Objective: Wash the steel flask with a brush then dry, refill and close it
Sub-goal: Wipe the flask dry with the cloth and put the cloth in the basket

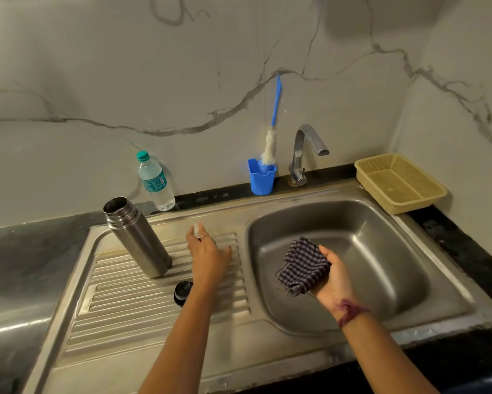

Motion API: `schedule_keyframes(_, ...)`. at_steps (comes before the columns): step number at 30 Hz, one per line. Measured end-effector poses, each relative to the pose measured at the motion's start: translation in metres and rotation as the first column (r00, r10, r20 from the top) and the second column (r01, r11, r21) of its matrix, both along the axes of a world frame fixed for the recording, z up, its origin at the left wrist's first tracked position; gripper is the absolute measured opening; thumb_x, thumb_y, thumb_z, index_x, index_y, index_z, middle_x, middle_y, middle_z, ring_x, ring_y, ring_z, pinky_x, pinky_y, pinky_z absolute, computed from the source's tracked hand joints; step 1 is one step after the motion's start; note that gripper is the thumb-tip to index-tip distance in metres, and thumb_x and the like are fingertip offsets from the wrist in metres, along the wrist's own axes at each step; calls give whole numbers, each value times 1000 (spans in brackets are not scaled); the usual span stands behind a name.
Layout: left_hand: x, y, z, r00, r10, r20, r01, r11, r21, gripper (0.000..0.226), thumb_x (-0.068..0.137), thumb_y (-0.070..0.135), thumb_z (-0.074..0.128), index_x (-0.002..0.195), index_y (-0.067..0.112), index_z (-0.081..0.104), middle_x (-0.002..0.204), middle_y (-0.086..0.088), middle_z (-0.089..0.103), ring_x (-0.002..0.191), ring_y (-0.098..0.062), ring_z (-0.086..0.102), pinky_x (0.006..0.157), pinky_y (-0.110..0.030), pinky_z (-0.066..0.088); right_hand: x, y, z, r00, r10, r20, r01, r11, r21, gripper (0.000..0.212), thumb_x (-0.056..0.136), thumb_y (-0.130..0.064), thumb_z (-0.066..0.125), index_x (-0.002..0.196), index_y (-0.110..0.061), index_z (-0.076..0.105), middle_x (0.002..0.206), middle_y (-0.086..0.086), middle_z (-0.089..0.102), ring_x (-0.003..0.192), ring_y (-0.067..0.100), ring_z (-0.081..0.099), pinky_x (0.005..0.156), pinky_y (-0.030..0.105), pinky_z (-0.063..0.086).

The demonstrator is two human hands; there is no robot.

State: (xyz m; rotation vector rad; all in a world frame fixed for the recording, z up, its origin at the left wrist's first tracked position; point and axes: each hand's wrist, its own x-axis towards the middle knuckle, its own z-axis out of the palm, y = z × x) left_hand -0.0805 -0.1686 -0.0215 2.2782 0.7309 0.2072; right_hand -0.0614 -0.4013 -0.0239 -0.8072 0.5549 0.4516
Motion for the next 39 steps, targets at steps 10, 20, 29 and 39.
schedule_keyframes(10,-25,-57,-10,997,-35,67,76,454,-888,61,83,49,70,128,9,61,131,-9,65,118,-19,60,103,-35,45,-15,5,37,984,85,154,-93,994,50,41,97,-38,44,111,-4,64,106,18,71,102,35,64,90,50,49)
schedule_keyframes(20,-46,-63,3,966,-230,115,125,31,-992,47,94,42,53,125,9,66,127,-16,67,115,-30,65,98,-43,50,-27,18,42,969,205,138,-189,975,-120,39,94,-35,54,111,-2,67,106,17,71,94,31,69,83,43,53)
schedule_keyframes(29,-55,-64,2,983,-142,114,121,43,-992,43,101,40,46,127,10,64,122,-12,70,112,-28,66,86,-41,54,-29,16,33,915,257,312,56,683,-728,46,88,-25,66,130,-14,51,121,-1,57,108,16,58,87,29,49)
schedule_keyframes(39,-60,-72,10,959,-211,188,231,203,-952,41,103,38,44,126,12,66,122,-15,70,113,-31,65,96,-48,48,-58,36,34,896,312,316,-34,756,-653,52,79,-60,63,109,-18,60,100,1,70,90,13,69,66,26,58)
